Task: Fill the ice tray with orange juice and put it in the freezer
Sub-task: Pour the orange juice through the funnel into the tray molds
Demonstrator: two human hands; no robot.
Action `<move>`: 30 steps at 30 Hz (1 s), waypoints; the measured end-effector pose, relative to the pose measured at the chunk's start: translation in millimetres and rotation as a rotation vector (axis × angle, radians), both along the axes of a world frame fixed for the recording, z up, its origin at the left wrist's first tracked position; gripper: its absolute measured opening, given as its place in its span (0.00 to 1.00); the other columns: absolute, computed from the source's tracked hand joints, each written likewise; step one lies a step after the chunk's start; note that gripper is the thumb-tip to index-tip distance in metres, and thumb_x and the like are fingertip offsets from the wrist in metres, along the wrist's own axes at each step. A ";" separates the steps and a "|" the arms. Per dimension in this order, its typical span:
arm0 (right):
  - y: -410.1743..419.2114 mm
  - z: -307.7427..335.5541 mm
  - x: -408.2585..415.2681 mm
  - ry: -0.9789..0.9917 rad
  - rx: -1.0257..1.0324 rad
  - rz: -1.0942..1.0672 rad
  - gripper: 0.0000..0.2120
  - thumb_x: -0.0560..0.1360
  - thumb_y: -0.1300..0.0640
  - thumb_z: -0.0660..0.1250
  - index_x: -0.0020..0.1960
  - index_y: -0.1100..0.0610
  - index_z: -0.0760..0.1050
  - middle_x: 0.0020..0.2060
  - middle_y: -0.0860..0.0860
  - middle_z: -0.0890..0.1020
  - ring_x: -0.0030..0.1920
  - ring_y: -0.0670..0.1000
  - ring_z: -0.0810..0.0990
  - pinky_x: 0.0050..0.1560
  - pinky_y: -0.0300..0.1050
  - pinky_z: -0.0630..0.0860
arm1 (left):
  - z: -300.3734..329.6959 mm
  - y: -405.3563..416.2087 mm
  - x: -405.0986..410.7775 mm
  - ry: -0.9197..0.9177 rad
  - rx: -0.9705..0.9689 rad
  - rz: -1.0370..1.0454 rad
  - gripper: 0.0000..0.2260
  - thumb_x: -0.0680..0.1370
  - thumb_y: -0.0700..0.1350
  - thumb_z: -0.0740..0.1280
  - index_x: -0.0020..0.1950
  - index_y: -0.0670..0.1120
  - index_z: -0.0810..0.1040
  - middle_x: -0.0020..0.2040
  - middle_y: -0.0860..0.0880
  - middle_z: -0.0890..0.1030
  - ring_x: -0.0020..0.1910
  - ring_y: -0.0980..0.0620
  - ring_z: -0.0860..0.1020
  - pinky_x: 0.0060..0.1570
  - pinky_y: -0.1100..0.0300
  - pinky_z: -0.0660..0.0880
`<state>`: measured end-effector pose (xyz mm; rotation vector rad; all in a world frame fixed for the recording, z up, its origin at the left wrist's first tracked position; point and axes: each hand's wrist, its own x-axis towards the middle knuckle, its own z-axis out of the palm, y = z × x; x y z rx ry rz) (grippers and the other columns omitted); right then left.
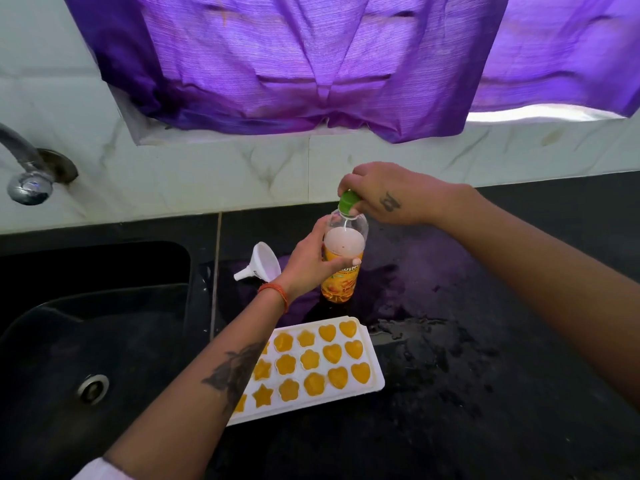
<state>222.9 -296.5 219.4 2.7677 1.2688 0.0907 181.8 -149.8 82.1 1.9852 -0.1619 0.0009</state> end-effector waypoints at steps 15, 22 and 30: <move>-4.0 -1.0 -5.8 0.110 0.209 -0.122 0.18 0.75 0.55 0.67 0.64 0.56 0.73 0.52 0.55 0.80 0.45 0.49 0.74 0.47 0.40 0.70 | 0.7 0.4 -2.0 0.012 0.018 0.001 0.37 0.70 0.48 0.74 0.73 0.55 0.58 0.67 0.47 0.71 0.61 0.47 0.75 0.58 0.49 0.77; 1.3 -15.7 -13.5 -0.076 0.170 -0.185 0.19 0.78 0.46 0.60 0.60 0.60 0.71 0.51 0.56 0.79 0.48 0.53 0.77 0.48 0.43 0.71 | 2.7 0.5 -3.4 0.018 0.016 -0.004 0.36 0.70 0.48 0.74 0.73 0.55 0.58 0.65 0.49 0.72 0.61 0.48 0.74 0.58 0.52 0.76; -28.1 -82.9 -32.3 0.466 0.951 -0.417 0.36 0.71 0.47 0.72 0.73 0.47 0.59 0.65 0.51 0.72 0.59 0.50 0.75 0.57 0.49 0.75 | -1.4 8.2 -6.2 0.059 -0.083 -0.032 0.45 0.66 0.52 0.77 0.75 0.61 0.53 0.73 0.51 0.65 0.67 0.50 0.71 0.63 0.49 0.73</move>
